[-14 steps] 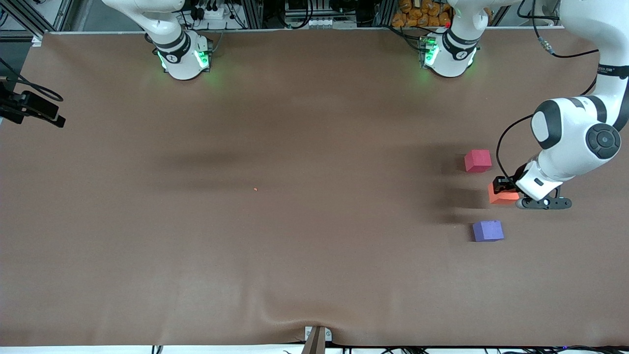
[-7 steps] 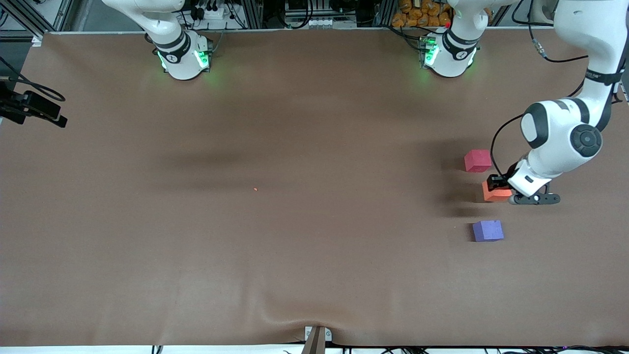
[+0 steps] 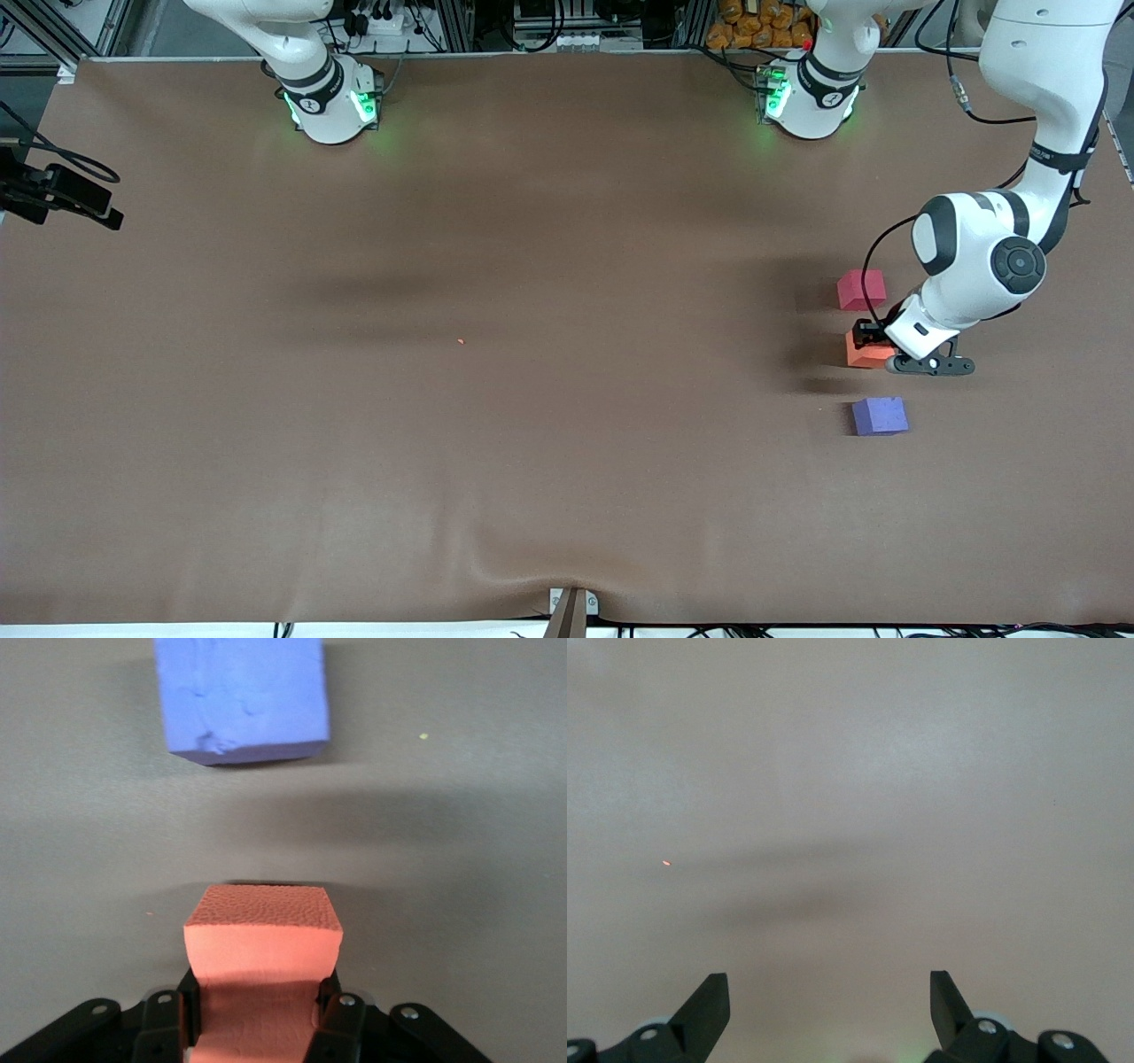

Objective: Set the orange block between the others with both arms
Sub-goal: 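Lower the orange cube between the cubes and open the left gripper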

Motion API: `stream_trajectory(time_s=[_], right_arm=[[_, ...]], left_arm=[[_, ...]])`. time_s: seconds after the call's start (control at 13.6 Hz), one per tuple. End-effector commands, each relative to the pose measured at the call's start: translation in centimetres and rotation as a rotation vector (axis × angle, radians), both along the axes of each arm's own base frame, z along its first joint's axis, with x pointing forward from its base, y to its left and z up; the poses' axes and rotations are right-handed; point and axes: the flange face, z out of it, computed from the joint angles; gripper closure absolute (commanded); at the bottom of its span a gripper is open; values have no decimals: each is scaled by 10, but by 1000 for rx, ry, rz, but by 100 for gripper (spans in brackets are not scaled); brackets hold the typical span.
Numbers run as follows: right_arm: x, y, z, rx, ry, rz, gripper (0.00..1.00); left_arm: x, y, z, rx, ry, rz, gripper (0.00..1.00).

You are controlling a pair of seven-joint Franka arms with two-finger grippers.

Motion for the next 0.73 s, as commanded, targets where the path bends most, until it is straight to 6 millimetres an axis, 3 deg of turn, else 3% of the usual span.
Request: stream_trajectory(time_s=[0.0,0.66], right_arm=[[-1,2,1,5,-5,-4,0],[-1,3,1,5,-5,-2,0]], left_arm=[[7,8,-4,1,-16,20,100],[15,8,-6,0,-24,20,100]])
